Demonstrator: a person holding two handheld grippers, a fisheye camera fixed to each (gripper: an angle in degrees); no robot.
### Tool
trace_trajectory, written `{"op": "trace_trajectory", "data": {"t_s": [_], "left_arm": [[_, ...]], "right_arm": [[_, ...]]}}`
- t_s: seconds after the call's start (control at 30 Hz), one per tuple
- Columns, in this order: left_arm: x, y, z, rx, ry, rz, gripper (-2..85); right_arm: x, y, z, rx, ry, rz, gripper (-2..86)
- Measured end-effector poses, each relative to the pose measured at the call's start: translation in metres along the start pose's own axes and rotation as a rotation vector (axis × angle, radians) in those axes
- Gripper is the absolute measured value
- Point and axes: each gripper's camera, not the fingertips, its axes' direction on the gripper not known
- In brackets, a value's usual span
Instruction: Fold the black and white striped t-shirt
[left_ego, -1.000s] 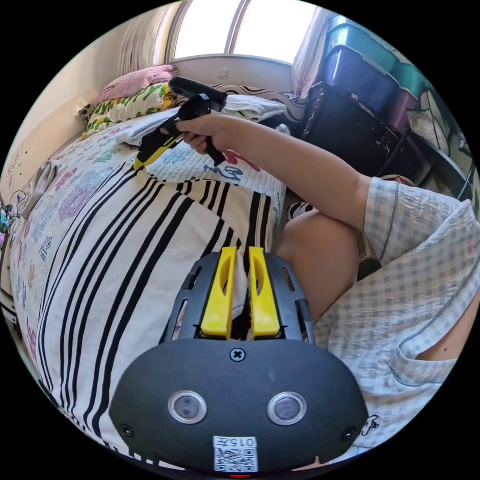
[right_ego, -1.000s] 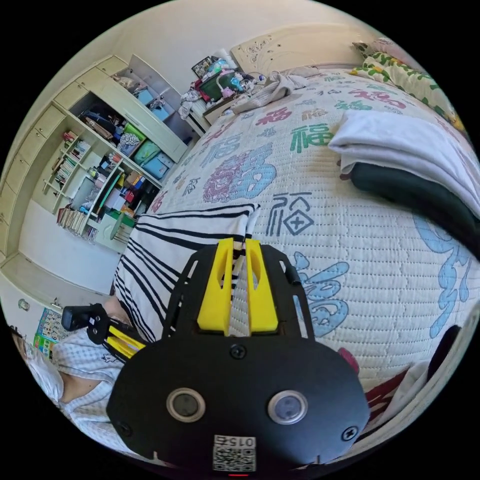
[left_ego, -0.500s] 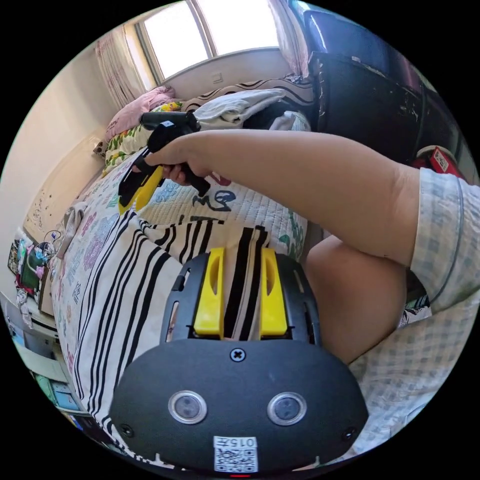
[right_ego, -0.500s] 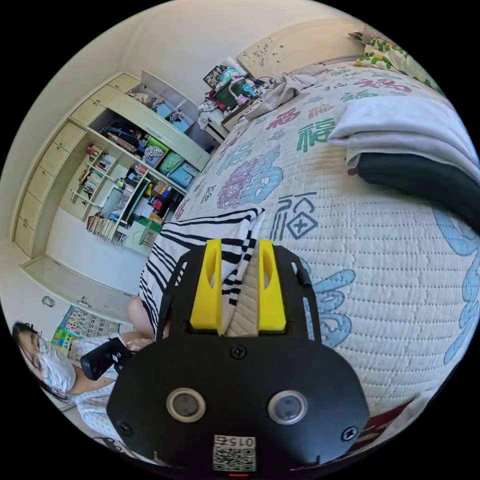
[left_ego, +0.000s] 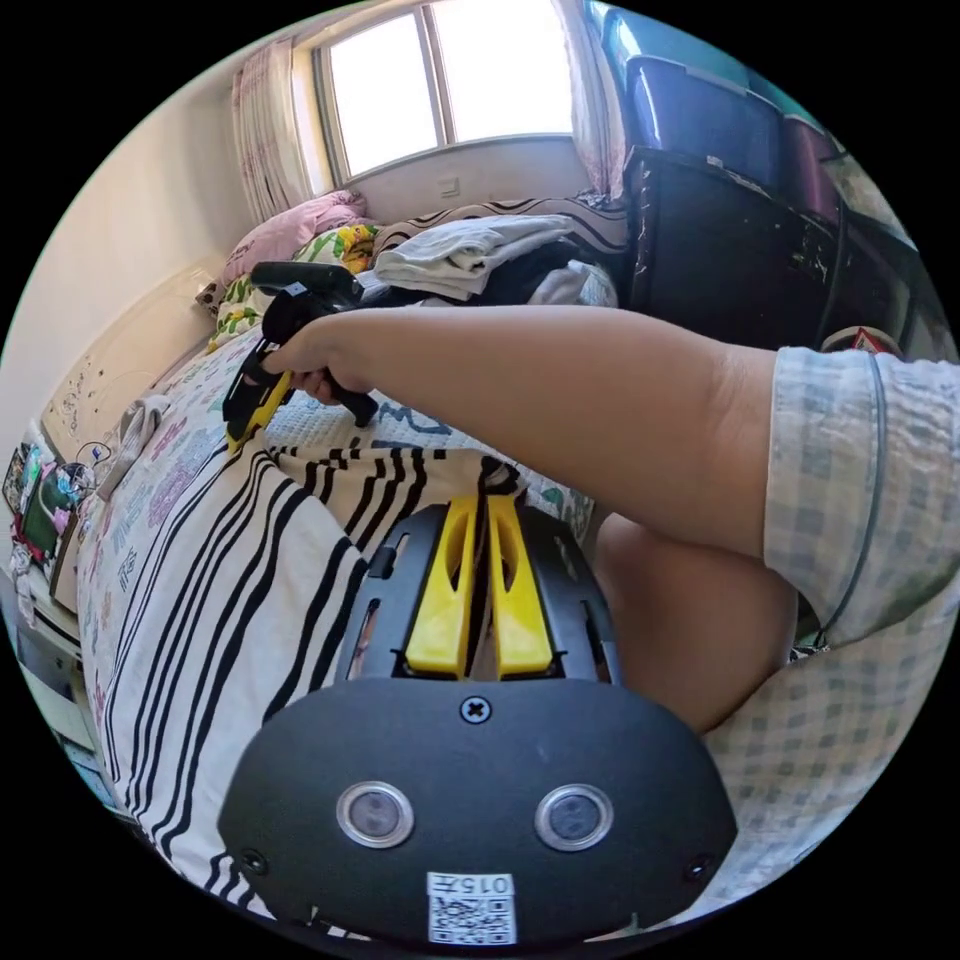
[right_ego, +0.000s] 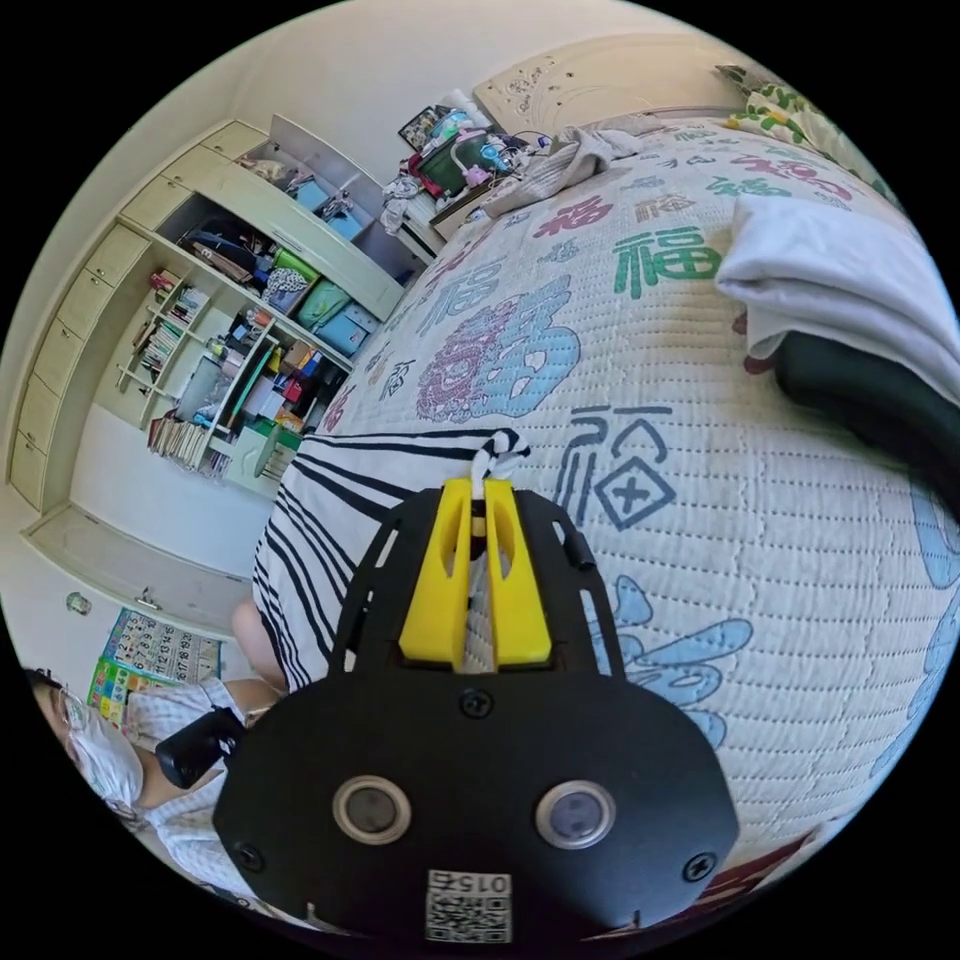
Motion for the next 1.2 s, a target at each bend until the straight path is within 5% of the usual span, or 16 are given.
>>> {"op": "trace_trajectory", "data": {"t_s": [0.27, 0.4, 0.63, 1.0, 1.2], "left_arm": [[-0.032, 0.058, -0.138, 0.133, 0.047, -0.048, 8.9], [-0.123, 0.153, -0.218, 0.034, -0.118, -0.394, 10.2], [-0.213, 0.301, -0.281, -0.107, -0.088, -0.832, 10.7], [-0.221, 0.351, -0.313, -0.040, 0.003, -0.894, 10.2], [-0.230, 0.352, -0.327, -0.077, -0.026, -0.847, 0.8]], "right_arm": [[-0.069, 0.069, -0.049, -0.001, 0.112, -0.188, 9.1], [-0.096, 0.140, -0.041, -0.074, 0.142, -0.248, 10.3], [-0.073, 0.200, -0.018, -0.074, 0.042, -0.107, 11.6], [-0.094, 0.205, 0.018, -0.094, 0.020, -0.085, 6.9], [-0.102, 0.205, 0.039, -0.115, 0.022, -0.083, 0.5]]}}
